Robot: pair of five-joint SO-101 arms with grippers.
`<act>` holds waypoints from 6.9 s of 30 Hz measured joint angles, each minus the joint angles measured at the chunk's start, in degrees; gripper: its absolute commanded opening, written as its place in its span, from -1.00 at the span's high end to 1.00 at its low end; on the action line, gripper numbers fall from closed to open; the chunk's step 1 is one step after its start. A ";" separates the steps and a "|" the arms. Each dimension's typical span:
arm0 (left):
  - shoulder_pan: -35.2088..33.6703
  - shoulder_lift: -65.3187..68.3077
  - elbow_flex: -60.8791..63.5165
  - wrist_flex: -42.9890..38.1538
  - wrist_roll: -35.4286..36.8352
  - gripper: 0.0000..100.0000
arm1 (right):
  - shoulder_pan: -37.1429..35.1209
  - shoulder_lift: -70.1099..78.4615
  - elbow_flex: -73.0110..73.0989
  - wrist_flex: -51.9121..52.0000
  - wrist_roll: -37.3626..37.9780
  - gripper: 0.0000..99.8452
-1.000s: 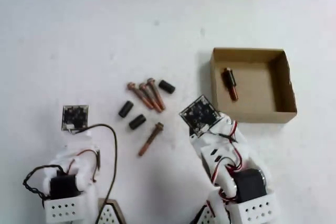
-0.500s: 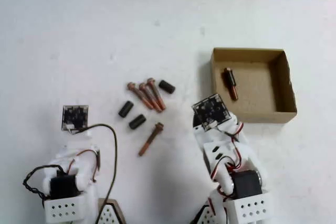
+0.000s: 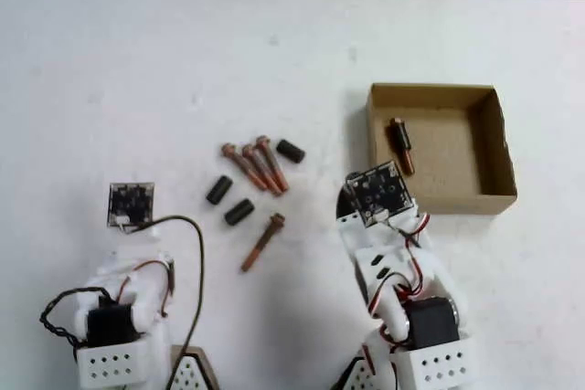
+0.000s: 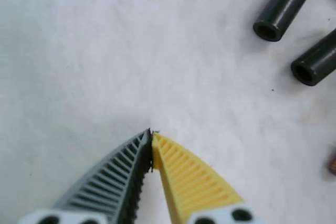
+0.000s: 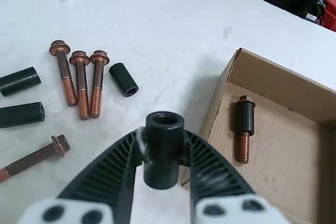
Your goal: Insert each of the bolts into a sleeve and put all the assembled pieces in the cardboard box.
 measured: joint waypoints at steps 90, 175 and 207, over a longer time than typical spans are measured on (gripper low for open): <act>26.37 50.20 -37.89 0.62 -11.60 0.94 | 5.01 -13.10 20.13 -21.27 -14.77 0.97; 39.82 122.29 -78.42 -7.30 -6.86 0.96 | 5.27 -13.10 20.13 -17.41 -14.77 0.97; 20.04 80.18 -77.10 11.52 -7.21 0.96 | 5.10 -13.10 20.13 -17.41 -14.95 0.97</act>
